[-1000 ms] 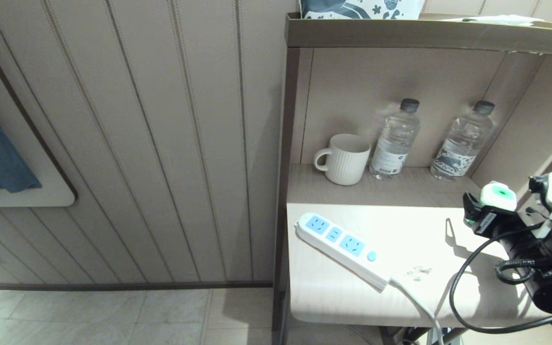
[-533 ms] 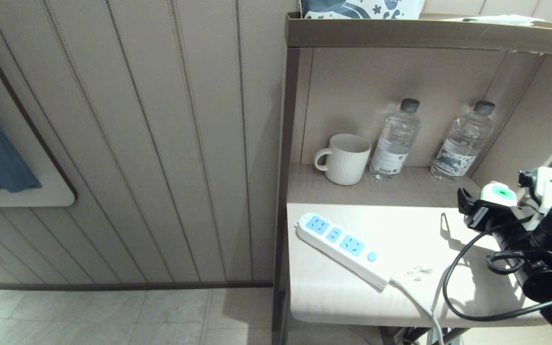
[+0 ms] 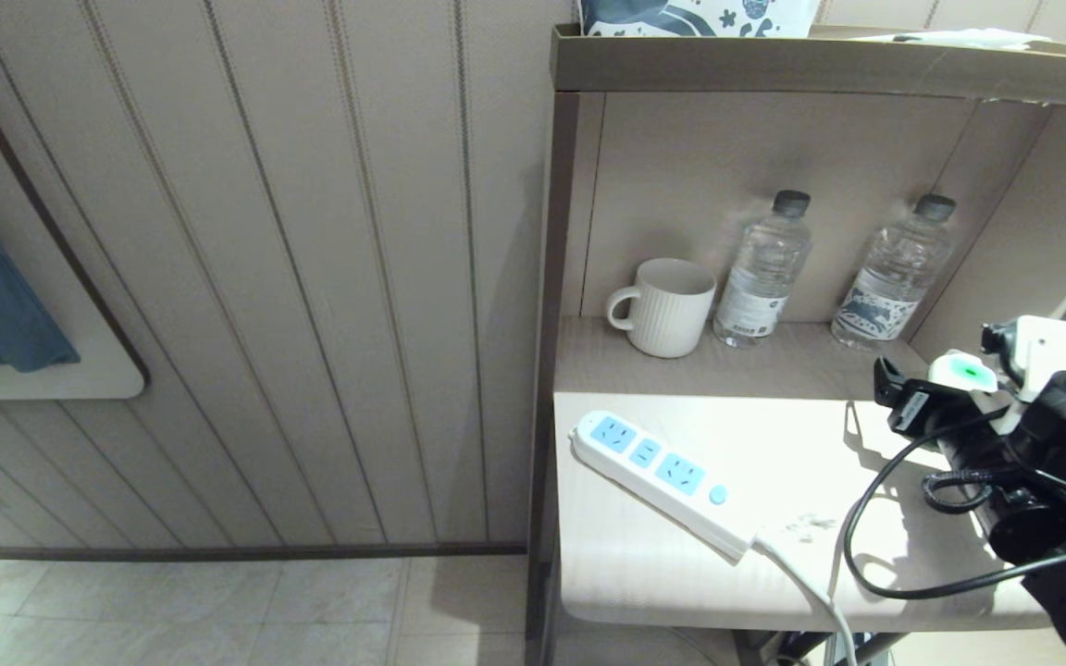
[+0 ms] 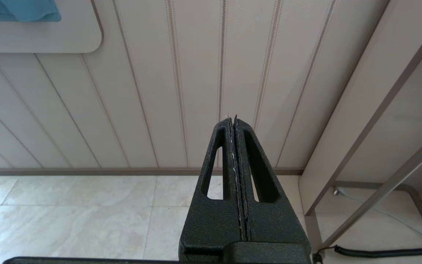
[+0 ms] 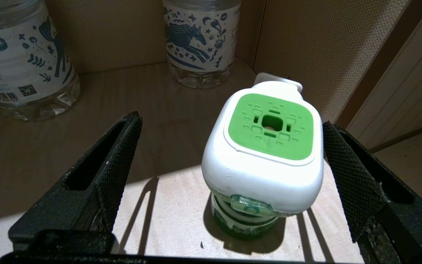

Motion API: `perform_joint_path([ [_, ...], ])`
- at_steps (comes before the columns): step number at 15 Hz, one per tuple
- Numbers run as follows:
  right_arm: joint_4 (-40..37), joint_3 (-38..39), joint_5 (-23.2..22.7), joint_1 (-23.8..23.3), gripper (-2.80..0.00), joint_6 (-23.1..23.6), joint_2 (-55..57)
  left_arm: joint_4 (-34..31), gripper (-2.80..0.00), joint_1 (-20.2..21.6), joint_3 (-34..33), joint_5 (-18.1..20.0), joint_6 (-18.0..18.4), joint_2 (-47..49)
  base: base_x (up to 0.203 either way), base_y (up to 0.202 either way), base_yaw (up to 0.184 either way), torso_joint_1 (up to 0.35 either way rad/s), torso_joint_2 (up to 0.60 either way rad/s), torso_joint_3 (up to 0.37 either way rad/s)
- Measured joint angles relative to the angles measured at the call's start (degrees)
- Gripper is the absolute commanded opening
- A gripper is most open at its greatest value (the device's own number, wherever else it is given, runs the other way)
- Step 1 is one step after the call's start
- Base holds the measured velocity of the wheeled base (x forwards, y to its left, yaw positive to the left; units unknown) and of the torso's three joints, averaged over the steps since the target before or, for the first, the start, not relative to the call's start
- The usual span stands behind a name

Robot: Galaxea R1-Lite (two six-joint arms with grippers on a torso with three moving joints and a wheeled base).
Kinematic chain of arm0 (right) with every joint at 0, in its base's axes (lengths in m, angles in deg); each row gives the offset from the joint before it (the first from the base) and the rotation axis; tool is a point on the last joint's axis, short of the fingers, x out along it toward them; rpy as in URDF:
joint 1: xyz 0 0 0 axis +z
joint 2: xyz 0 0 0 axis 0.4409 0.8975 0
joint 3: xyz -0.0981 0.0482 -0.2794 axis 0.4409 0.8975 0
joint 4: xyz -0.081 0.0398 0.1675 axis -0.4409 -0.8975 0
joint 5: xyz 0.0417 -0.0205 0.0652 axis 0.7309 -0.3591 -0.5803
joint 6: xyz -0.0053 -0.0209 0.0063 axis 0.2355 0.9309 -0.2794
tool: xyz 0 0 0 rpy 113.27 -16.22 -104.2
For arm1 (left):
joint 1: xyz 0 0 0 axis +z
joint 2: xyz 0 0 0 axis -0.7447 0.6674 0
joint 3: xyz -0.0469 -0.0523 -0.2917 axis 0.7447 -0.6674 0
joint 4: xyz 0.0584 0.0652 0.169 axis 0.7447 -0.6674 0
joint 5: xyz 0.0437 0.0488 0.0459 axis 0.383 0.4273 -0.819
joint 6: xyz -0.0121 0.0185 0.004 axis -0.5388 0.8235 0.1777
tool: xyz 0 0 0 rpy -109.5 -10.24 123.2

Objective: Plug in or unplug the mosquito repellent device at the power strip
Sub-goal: Pick up the mosquito repellent liquid

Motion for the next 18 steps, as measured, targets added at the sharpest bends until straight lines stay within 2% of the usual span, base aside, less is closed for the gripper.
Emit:
perform_joint_path([
  [8, 0.00, -3.75, -0.27, -0.62, 0.00, 1.53, 3.08, 0.02, -2.80, 0.00, 0.00, 0.01, -0.02, 0.00, 0.000, 0.000, 0.000, 0.000, 0.00, 0.000],
  [18, -0.02, -6.05, -2.74, -1.62, 0.00, 3.23, 4.22, 0.00, -2.80, 0.00, -0.02, 0.01, -0.02, 0.00, 0.000, 0.000, 0.000, 0.000, 0.00, 0.000],
])
